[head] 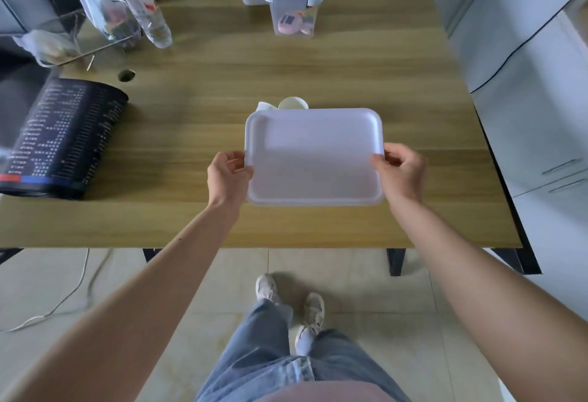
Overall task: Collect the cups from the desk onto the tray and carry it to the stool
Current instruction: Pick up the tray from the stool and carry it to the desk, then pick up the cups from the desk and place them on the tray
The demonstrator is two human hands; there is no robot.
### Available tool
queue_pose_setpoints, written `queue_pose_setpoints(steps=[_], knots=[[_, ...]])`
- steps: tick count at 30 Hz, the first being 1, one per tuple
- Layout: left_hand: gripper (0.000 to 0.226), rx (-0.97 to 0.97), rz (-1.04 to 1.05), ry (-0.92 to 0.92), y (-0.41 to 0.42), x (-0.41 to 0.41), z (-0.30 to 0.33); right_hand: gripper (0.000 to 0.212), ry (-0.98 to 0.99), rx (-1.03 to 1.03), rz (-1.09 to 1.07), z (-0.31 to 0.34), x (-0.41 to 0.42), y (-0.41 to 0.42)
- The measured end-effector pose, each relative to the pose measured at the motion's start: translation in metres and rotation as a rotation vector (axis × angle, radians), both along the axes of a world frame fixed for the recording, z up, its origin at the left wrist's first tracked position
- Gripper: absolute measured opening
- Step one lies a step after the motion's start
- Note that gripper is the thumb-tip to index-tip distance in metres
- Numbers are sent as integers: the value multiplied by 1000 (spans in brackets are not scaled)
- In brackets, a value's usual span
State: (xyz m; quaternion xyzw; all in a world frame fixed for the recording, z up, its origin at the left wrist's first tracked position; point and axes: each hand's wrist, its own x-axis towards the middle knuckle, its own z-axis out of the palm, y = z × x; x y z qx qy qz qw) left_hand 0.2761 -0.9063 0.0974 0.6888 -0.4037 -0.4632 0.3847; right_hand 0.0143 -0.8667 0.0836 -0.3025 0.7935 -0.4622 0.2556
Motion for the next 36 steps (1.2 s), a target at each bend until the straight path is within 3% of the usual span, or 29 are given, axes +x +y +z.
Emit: queue_pose_setpoints(steps=[11,15,24,33,36], knots=[[25,-13,-15,5,-97,30,7,21,9,-15,-16,3,31,-94],[13,-33,-86,7,-136,49,6,18,1,-46,-28,6,50,-129],[30,16,-110,55,-201,67,-9,15,0,-13,12,4,76,-183],[29,42,-39,52,-238,76,-29,9,-61,-13,99,-13,77,-221],[26,31,-14,29,-246,78,-33,24,-67,5,119,-16,77,-229]])
